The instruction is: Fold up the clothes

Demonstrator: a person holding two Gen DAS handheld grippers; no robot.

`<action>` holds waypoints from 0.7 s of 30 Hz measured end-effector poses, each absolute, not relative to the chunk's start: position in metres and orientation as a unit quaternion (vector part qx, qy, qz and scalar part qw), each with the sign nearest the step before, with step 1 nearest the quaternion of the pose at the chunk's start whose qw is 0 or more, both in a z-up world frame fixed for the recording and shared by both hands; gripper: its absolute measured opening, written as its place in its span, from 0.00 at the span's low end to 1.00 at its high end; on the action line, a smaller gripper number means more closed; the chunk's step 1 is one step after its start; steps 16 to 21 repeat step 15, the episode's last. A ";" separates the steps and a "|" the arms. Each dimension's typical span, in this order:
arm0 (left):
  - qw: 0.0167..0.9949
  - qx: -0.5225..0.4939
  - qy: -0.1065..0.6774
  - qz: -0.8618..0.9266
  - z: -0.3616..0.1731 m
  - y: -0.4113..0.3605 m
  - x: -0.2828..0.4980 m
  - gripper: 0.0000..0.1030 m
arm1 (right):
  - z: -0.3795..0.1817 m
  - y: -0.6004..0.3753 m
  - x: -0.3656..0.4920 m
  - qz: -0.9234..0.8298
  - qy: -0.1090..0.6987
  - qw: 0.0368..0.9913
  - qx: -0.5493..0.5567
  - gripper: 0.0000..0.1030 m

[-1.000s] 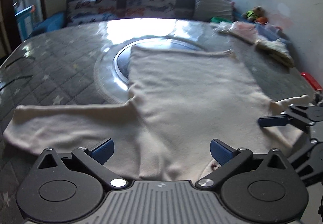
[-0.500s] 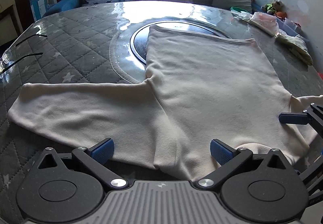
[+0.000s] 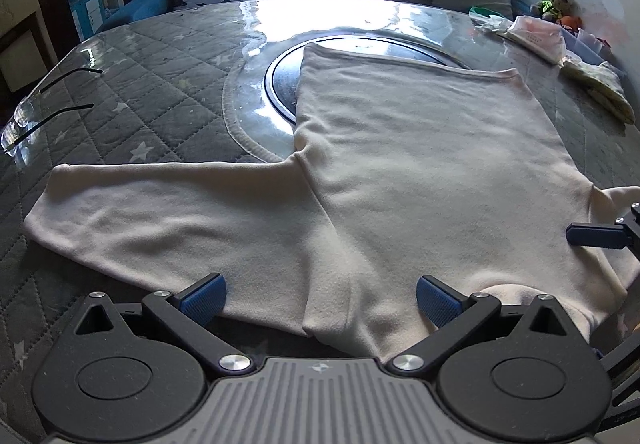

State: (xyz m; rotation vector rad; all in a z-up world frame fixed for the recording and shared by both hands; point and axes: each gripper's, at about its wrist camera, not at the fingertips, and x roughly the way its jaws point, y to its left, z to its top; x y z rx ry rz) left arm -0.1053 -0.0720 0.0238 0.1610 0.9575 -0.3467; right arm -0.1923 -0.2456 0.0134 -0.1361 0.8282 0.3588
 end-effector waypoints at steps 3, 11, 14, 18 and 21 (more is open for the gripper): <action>0.871 0.080 0.456 -0.165 0.023 -0.072 -0.106 1.00 | 0.013 -0.245 -0.193 0.173 0.398 0.898 -0.066 1.00; 0.871 0.077 0.456 -0.164 0.023 -0.072 -0.106 1.00 | 0.012 -0.244 -0.192 0.173 0.396 0.899 -0.066 1.00; 0.872 0.073 0.456 -0.163 0.023 -0.071 -0.105 1.00 | 0.012 -0.243 -0.192 0.173 0.396 0.899 -0.067 1.00; 0.872 0.071 0.456 -0.163 0.023 -0.071 -0.105 1.00 | 0.012 -0.244 -0.192 0.172 0.396 0.899 -0.067 1.00; 0.872 0.071 0.456 -0.163 0.023 -0.071 -0.105 1.00 | 0.012 -0.244 -0.192 0.172 0.396 0.899 -0.067 1.00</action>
